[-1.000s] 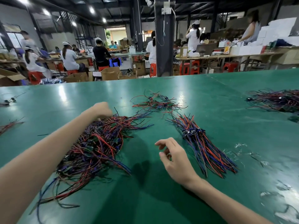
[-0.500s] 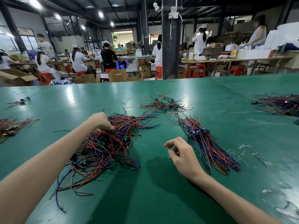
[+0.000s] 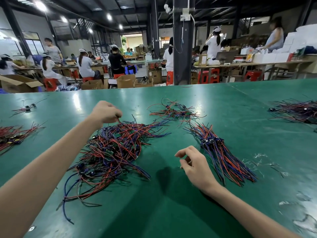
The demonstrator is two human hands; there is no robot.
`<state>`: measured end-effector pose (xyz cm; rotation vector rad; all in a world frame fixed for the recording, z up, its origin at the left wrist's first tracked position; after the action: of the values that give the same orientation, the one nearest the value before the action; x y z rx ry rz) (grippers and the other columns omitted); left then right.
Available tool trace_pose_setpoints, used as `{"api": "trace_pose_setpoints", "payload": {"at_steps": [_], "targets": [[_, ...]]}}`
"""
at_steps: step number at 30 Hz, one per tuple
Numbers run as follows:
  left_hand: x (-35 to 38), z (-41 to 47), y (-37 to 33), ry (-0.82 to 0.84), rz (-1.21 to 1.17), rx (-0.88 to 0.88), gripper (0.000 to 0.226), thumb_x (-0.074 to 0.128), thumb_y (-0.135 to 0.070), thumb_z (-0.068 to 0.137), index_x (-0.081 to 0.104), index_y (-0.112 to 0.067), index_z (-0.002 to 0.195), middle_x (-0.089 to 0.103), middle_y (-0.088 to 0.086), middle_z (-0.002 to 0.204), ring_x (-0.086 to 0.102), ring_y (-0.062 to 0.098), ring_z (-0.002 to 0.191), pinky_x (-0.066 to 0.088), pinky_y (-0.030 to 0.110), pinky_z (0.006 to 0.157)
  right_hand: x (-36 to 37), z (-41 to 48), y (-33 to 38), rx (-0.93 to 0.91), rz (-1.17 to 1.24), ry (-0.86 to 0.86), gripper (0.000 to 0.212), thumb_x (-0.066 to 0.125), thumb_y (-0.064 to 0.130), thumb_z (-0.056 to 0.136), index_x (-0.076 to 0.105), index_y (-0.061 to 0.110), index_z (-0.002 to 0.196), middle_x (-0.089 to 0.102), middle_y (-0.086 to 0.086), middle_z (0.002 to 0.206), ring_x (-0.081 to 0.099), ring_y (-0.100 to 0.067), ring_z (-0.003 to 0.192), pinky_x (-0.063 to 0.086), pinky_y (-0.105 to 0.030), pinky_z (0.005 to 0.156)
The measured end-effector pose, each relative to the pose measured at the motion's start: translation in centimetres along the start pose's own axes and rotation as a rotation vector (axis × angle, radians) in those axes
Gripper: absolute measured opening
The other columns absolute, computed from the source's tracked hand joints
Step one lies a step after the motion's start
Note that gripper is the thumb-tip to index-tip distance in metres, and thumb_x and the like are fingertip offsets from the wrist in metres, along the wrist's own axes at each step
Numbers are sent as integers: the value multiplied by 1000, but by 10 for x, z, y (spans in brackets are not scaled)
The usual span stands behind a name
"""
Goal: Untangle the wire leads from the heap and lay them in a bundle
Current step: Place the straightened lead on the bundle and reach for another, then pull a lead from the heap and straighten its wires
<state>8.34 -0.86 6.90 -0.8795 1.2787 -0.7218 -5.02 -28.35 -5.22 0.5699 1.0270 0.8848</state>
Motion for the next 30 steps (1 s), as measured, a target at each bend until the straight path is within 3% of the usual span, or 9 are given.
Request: {"api": "trace_pose_setpoints", "payload": {"at_steps": [3,9,14,16,19,21,27,30], "targets": [[13,-24,-25,120,-458,-46,6,61,7,84,61,2,85,63,14,76,66,21,61,56,23,52,-2,1,-2,39,45,-19,24,54,-7,87,64,14,86,58,0,91,57,-15,68,46,-19,64],[75,-75,-37,415,-709,-48,34,60,6,82,54,-1,115,64,14,99,68,20,68,57,25,57,-8,5,-18,328,467,-61,17,53,5,93,68,9,86,66,-4,76,60,-10,58,47,-21,55],[155,-110,-5,548,-856,-237,48,55,17,82,43,5,127,65,16,97,66,25,73,60,31,60,-13,9,-23,487,765,-72,21,56,18,93,70,7,81,64,-3,65,54,-11,53,43,-19,53],[177,-117,8,587,-829,-262,38,55,17,83,49,6,120,64,12,95,64,22,76,59,26,65,-11,10,-22,499,820,-45,15,61,16,89,68,6,81,61,-5,65,50,-13,51,41,-22,53],[189,-120,21,578,-721,-240,26,56,14,83,63,-4,100,64,4,85,57,10,73,44,15,62,-8,8,-19,492,821,-10,1,67,4,83,66,4,82,58,-5,60,48,-11,45,39,-18,44],[190,-120,26,576,-729,-244,27,55,15,83,65,-6,97,64,3,84,54,9,73,39,15,61,-7,8,-18,484,785,2,6,67,0,82,64,4,86,60,-1,57,48,-10,44,40,-18,42],[186,-119,26,575,-900,-307,15,53,2,90,65,-3,96,67,4,77,60,6,59,49,12,55,-1,6,-18,524,830,70,8,65,-1,84,59,4,88,57,-4,58,48,-11,44,46,-23,43],[186,-118,28,513,-860,-265,10,57,1,89,66,-4,89,65,3,72,59,7,58,50,13,55,2,4,-18,536,832,115,8,64,-1,85,59,4,88,56,-6,59,50,-11,45,49,-24,44]]}}
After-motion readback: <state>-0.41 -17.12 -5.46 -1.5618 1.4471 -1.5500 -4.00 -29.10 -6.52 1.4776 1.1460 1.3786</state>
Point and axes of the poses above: each hand's wrist, its own z-axis towards the middle knuckle, its own x-axis out of the palm, y = z × x, the point moved 5 cm from there along z, towards the middle knuckle
